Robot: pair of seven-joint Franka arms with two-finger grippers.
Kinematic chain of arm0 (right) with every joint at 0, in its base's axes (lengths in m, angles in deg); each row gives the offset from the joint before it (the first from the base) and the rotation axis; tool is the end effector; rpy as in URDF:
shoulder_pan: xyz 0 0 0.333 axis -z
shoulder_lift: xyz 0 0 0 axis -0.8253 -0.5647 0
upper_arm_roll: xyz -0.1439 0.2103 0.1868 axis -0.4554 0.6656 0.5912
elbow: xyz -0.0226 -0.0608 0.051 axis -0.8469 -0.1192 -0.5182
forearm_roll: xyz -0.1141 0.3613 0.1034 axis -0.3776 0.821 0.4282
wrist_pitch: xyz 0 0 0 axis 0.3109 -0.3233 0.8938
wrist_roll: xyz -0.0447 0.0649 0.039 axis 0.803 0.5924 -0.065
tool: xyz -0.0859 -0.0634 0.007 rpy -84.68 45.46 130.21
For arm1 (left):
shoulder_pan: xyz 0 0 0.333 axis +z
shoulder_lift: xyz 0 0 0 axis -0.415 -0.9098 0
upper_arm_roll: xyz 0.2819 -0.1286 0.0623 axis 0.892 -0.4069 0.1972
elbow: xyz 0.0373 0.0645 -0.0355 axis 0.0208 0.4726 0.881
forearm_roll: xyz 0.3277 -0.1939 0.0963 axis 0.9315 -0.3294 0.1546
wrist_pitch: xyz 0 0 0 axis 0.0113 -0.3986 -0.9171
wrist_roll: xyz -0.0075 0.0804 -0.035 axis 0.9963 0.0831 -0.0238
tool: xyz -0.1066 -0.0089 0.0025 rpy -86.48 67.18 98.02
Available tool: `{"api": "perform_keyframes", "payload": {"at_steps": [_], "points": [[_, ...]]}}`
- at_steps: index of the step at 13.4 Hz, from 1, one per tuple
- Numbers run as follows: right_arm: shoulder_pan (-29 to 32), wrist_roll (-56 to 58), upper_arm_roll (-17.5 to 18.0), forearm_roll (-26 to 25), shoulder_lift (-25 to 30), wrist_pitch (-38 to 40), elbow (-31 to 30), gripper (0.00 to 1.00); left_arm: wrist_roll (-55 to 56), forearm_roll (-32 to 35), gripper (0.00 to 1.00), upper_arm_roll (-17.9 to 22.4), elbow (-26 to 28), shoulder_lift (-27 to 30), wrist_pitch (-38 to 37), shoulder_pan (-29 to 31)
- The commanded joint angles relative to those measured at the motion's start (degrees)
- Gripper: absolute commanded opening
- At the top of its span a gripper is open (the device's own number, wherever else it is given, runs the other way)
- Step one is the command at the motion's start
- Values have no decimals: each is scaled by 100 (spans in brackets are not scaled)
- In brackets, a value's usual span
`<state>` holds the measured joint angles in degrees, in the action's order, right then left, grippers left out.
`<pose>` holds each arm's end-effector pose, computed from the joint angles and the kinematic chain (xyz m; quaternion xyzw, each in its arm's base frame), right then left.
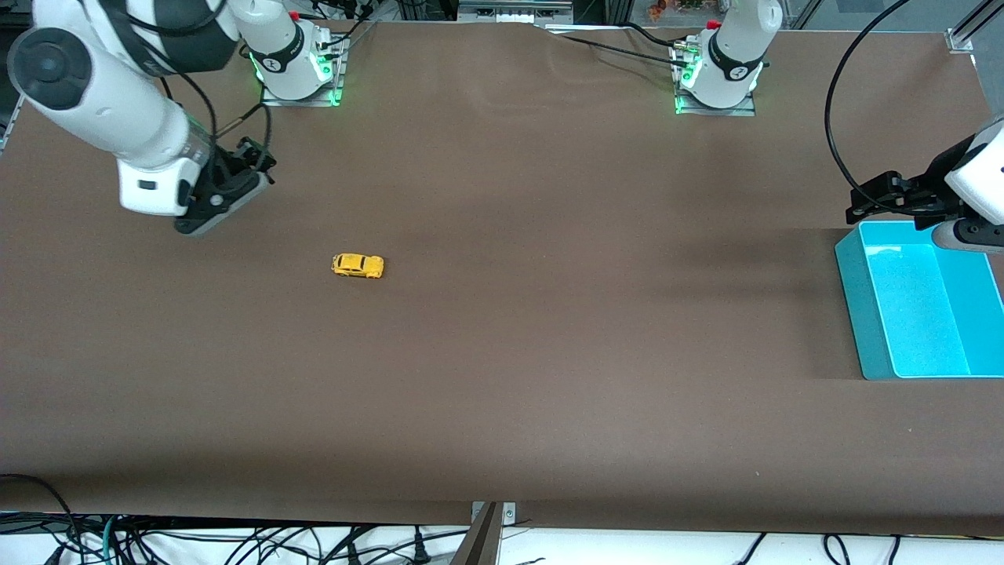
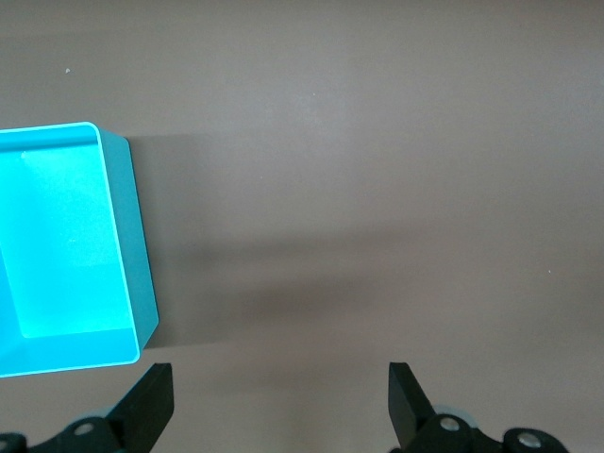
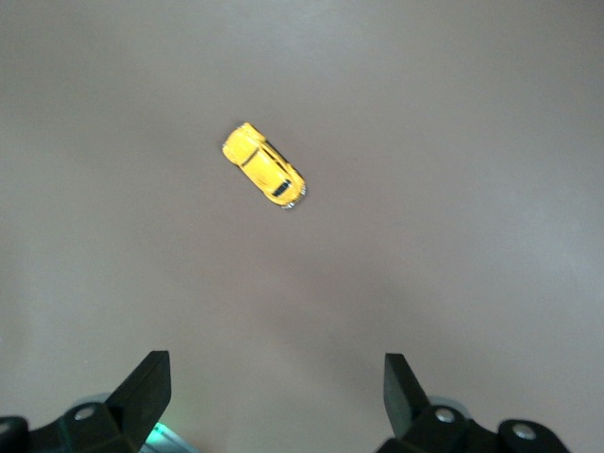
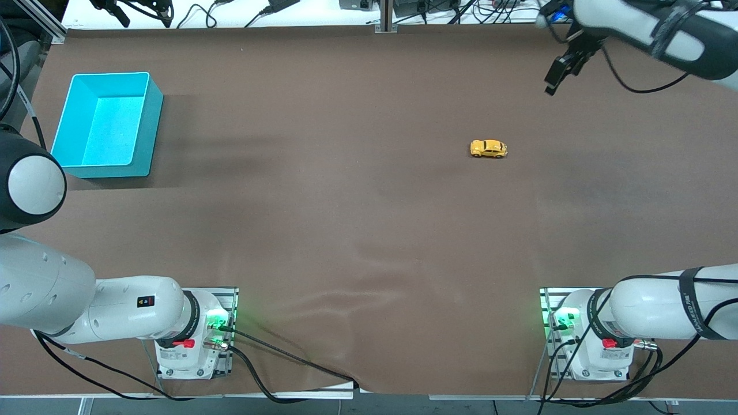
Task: Wind and store yellow beetle car
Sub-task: 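Lower the right gripper and close it on the yellow car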
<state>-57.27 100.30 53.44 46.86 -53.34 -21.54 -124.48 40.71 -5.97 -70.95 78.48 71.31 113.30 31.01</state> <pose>0.5226 0.1419 0.4751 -0.9272 -0.3683 0.0672 0.0097 0.5875 -0.0020 0.5967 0.9987 -0.0306 -0.0366 0.0165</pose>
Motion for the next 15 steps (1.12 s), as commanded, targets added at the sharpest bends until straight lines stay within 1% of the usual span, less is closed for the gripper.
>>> {"api": "perform_keyframes", "payload": {"at_steps": [1, 5, 7, 9, 10, 13, 15], "points": [[87, 786, 201, -15, -286, -557, -188, 100, -125, -138, 100, 2, -176, -86, -48, 37], [87, 2165, 333, -24, -875, -1620, -469, 100, -116, -138, 100, 2, -194, -130, -48, 28], [87, 2939, 456, -15, -1043, -2427, -915, 100, -116, -138, 100, -7, -194, -139, -39, 28], [87, 3057, 518, -32, -1052, -3157, -1521, 100, -108, -138, 100, -7, -203, -139, -39, 19], [87, 3065, 622, -33, -1130, -3492, -1724, 100, -99, -147, 100, -7, -203, -139, -39, 19], [78, 3136, 799, -67, -1446, -4135, -1937, 100, -99, -147, 100, -7, -194, -147, -39, 19], [78, 3188, 791, -146, -1596, -4329, -1999, 100, -64, -112, 100, -7, -194, -165, -30, -25]]}}
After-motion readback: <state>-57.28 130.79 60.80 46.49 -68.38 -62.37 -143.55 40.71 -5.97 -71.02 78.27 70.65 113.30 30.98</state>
